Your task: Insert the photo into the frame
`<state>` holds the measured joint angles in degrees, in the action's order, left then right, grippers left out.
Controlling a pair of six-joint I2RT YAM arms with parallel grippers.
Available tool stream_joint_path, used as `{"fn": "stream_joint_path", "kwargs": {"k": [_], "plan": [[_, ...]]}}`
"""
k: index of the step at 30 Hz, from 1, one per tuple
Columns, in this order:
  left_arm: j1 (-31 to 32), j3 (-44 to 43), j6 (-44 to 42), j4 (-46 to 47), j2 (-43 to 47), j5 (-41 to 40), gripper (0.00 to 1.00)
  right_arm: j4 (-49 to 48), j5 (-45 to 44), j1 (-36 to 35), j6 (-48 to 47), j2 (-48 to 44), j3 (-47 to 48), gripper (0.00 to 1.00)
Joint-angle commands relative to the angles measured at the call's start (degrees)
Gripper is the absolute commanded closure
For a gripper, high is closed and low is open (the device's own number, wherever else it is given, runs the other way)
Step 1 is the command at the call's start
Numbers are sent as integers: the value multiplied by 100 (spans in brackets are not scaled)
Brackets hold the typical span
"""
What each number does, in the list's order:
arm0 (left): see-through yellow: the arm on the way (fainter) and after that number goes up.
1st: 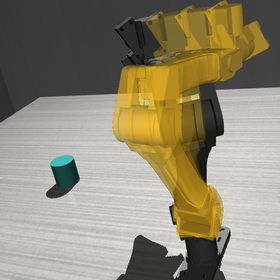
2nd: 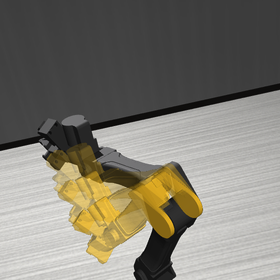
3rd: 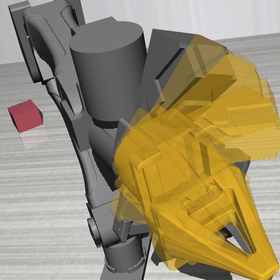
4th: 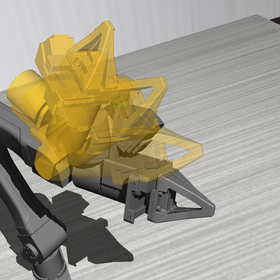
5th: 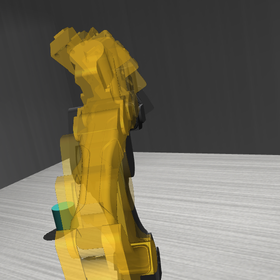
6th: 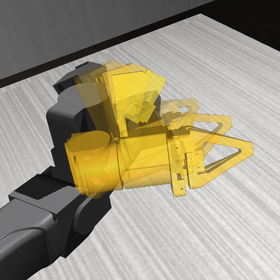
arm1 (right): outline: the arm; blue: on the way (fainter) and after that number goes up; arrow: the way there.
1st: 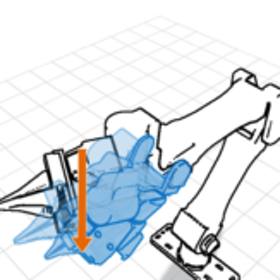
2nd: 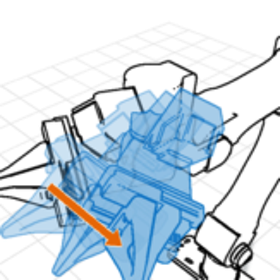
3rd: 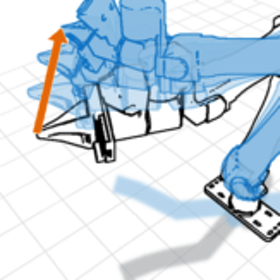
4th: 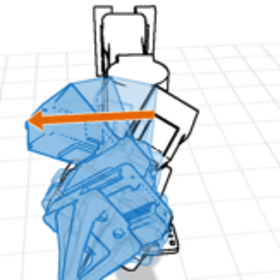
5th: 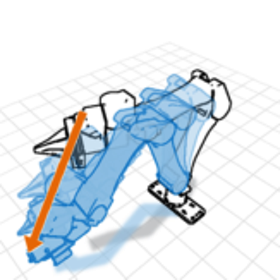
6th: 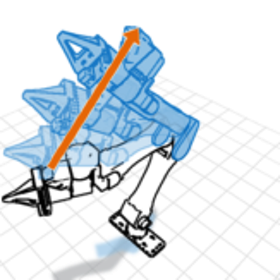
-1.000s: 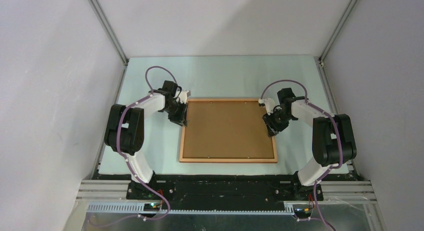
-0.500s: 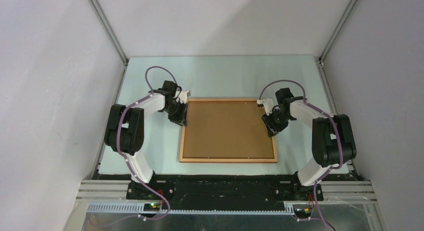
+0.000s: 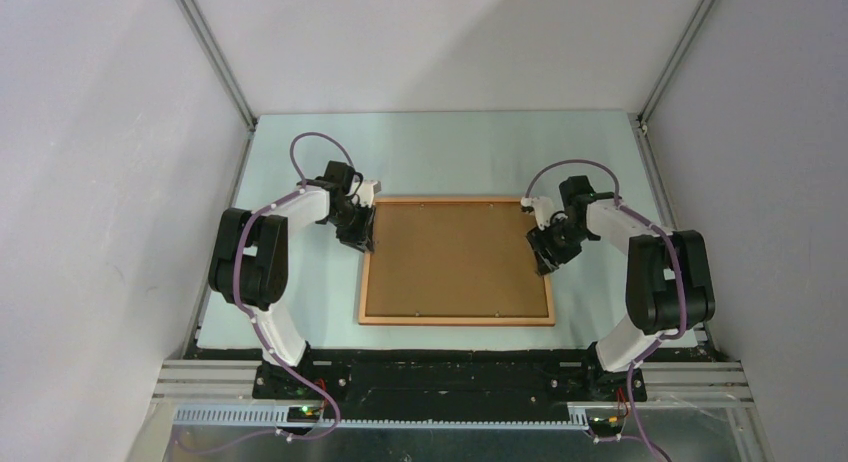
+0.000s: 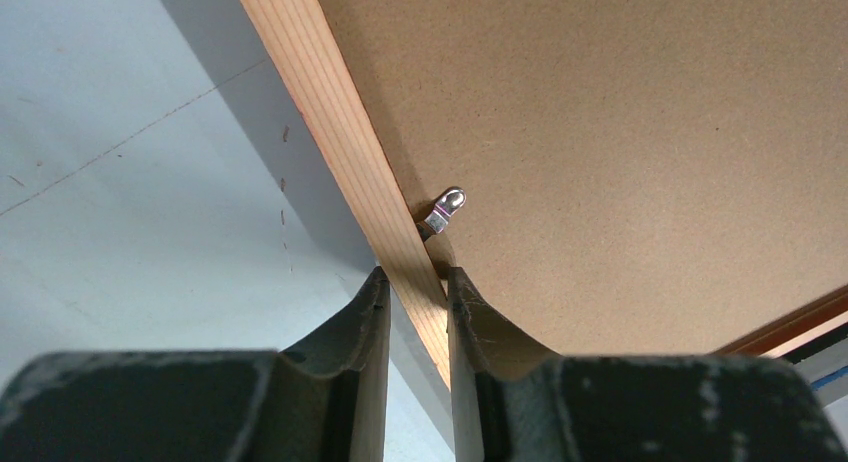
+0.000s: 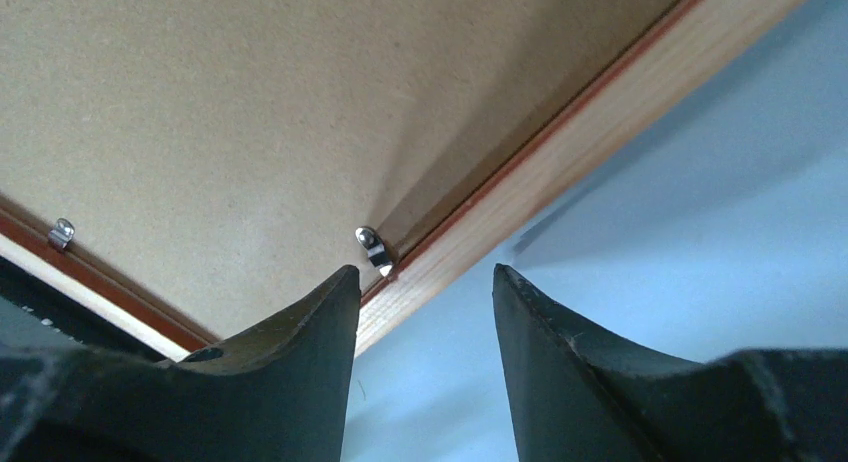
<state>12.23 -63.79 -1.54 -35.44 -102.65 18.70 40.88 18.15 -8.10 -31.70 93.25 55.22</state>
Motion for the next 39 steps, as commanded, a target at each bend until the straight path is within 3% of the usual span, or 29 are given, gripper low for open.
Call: {"fn": "stream_joint_path", "kwargs": {"k": [1, 14, 26, 39], "plan": [[43, 24, -206, 120, -80, 389, 77, 283, 538, 274, 37, -117, 228, 44], [40, 24, -211, 121, -81, 389, 77, 281, 396, 174, 23, -1, 228, 45], [31, 33, -210, 118, -76, 388, 77, 16, -148, -127, 110, 204, 229, 53], [26, 25, -215, 117, -89, 398, 77, -120, -182, -146, 239, 333, 341, 61]]}}
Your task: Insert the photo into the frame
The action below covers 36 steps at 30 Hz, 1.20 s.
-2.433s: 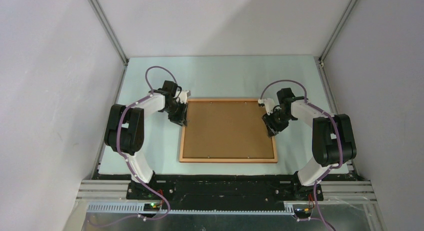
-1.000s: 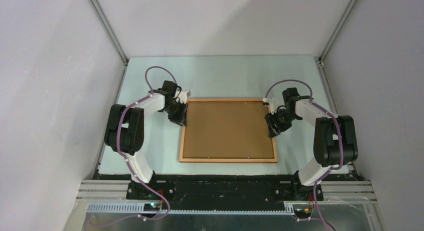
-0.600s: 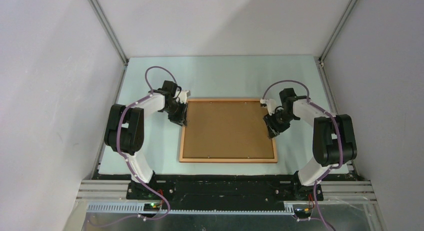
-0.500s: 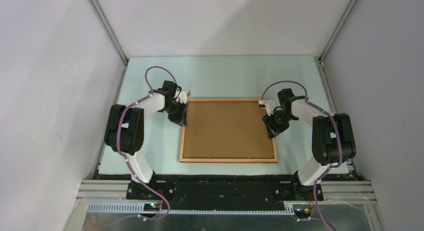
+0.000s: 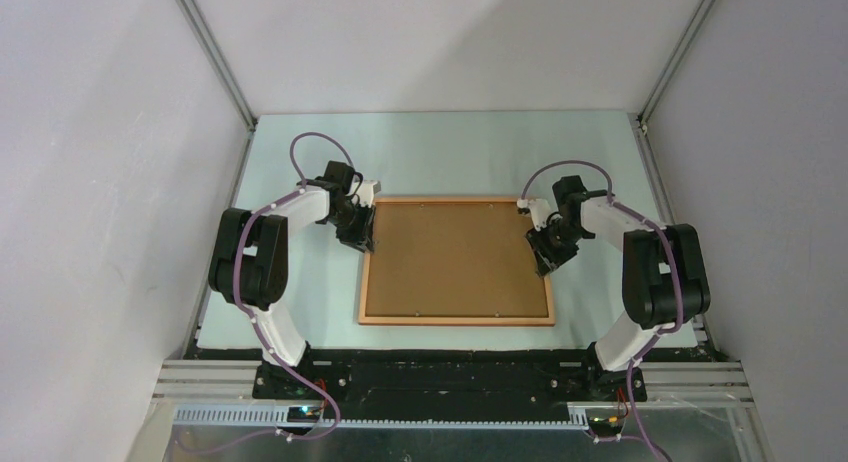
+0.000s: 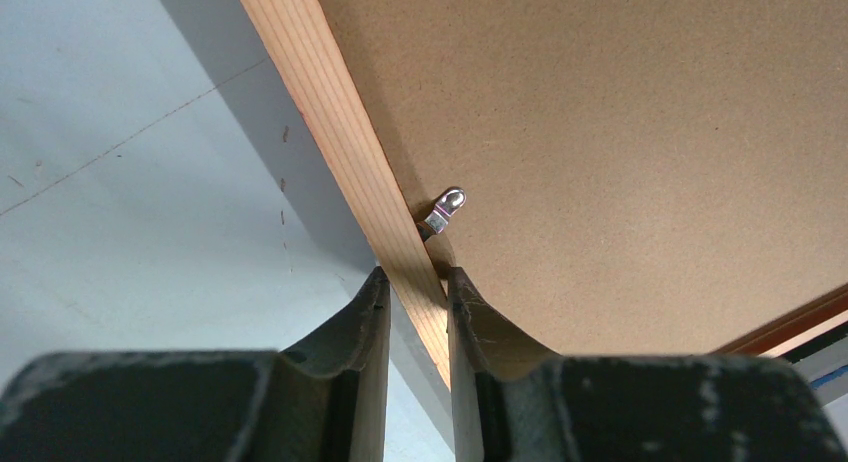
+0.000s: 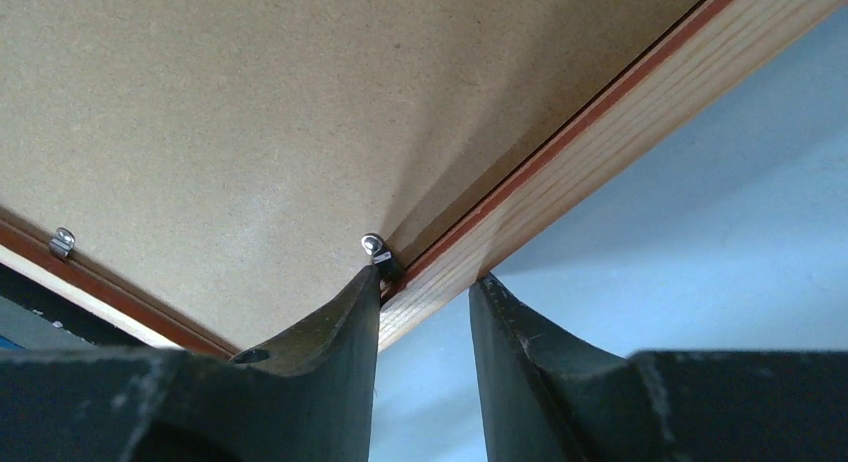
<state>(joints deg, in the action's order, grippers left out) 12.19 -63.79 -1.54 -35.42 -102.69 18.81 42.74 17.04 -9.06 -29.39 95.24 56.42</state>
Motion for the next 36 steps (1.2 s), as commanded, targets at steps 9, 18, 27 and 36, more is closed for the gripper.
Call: {"fn": "stream_joint_path", "kwargs": {"k": [9, 18, 27, 36], "plan": [[34, 24, -220, 122, -84, 404, 78, -329, -48, -54, 157, 244, 323, 68], [22, 33, -220, 118, -75, 409, 78, -333, -16, 52, 163, 137, 328, 69], [14, 23, -216, 113, -66, 355, 78, -254, 169, 165, 178, -108, 309, 45], [-4, 24, -186, 118, -42, 356, 76, -43, 274, 94, 127, -903, 248, 31]]}}
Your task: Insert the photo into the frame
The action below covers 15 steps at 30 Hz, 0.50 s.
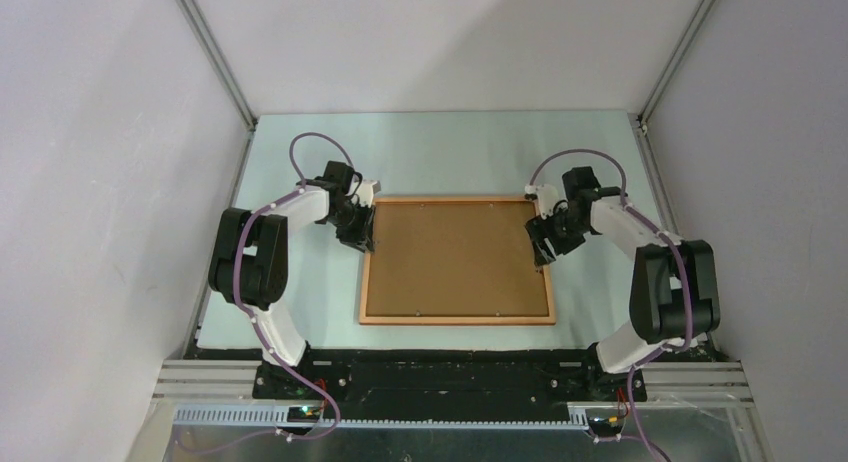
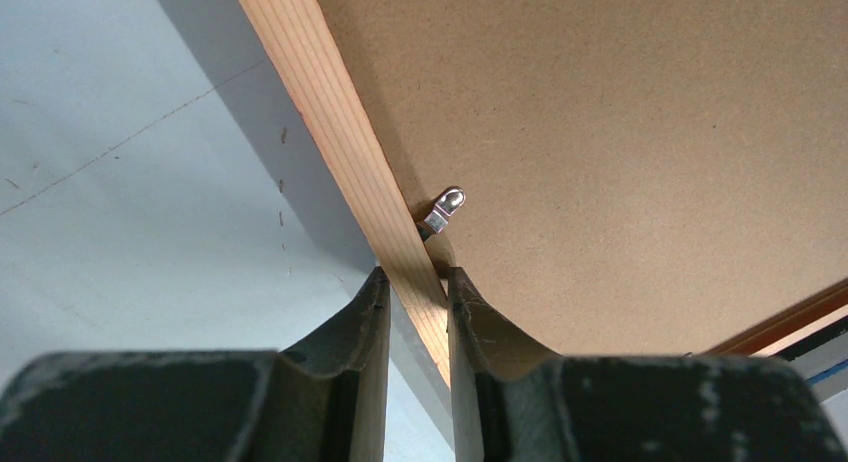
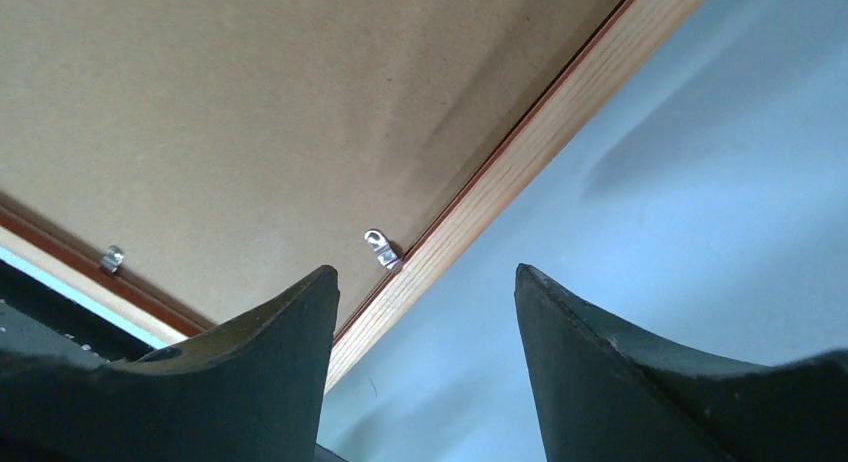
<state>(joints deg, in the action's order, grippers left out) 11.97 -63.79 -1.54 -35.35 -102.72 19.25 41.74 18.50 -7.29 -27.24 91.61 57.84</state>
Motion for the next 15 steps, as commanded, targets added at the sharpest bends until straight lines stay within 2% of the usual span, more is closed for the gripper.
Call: {"fn": "stream_joint_path", "kwargs": {"k": [1, 10, 15], "plan": [[21, 20, -188, 109, -28, 305, 75, 101, 68, -164, -119, -606, 105, 29], [8, 5, -156, 108, 134, 245, 55, 364, -238, -1235, -211, -1703, -228, 27], [4, 7, -205, 125, 423, 30, 35, 230, -412, -2153, -166, -2017, -684, 27]]}}
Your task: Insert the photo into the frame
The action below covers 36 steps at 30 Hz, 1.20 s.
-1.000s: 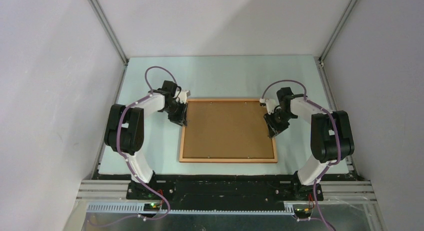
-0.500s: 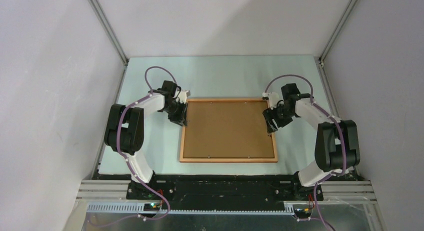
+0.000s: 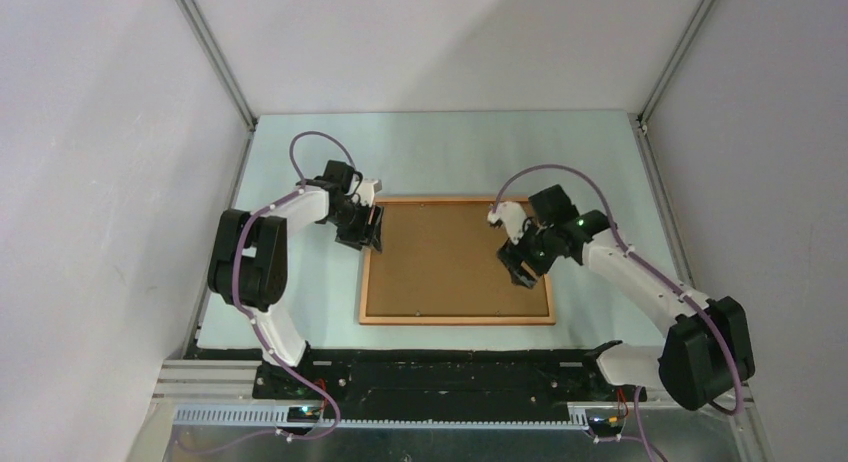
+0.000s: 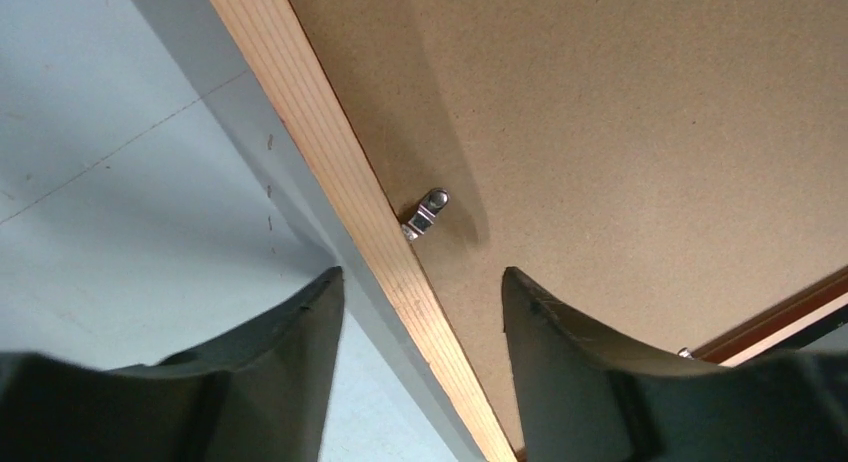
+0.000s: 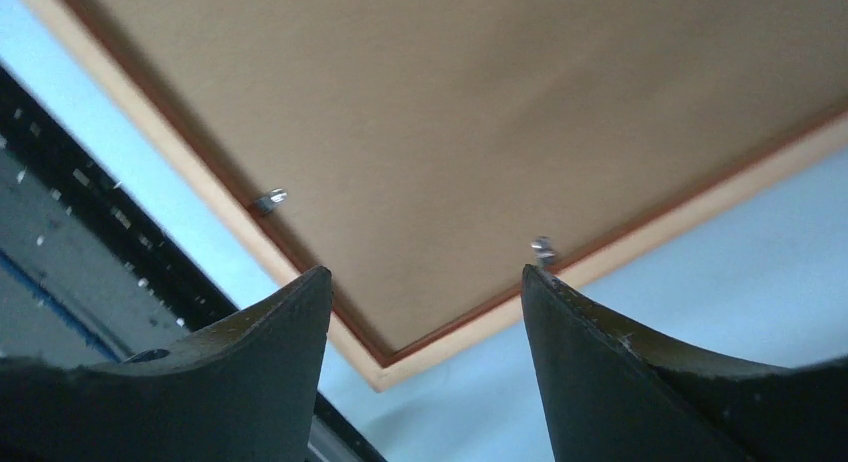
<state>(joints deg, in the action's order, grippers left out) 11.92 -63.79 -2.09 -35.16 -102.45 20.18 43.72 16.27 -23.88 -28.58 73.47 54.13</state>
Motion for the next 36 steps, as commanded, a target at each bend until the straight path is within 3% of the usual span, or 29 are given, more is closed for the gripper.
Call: {"fn": "stream_joint_path", "kwargs": {"k": [1, 11, 23, 36], "plan": [[10, 7, -151, 114, 497, -83, 34, -26, -296, -752, -34, -228, -444, 27], [6, 212, -358, 352, 1363, -690, 12, -333, -986, -2202, -268, -85, -940, 27], [0, 324, -773, 424, 1849, -1269, 10, -683, -1254, -3017, -335, 345, -943, 32], [-5, 504, -882, 414, 2036, -1349, 10, -964, -1395, -3297, -462, 721, -900, 39]]}}
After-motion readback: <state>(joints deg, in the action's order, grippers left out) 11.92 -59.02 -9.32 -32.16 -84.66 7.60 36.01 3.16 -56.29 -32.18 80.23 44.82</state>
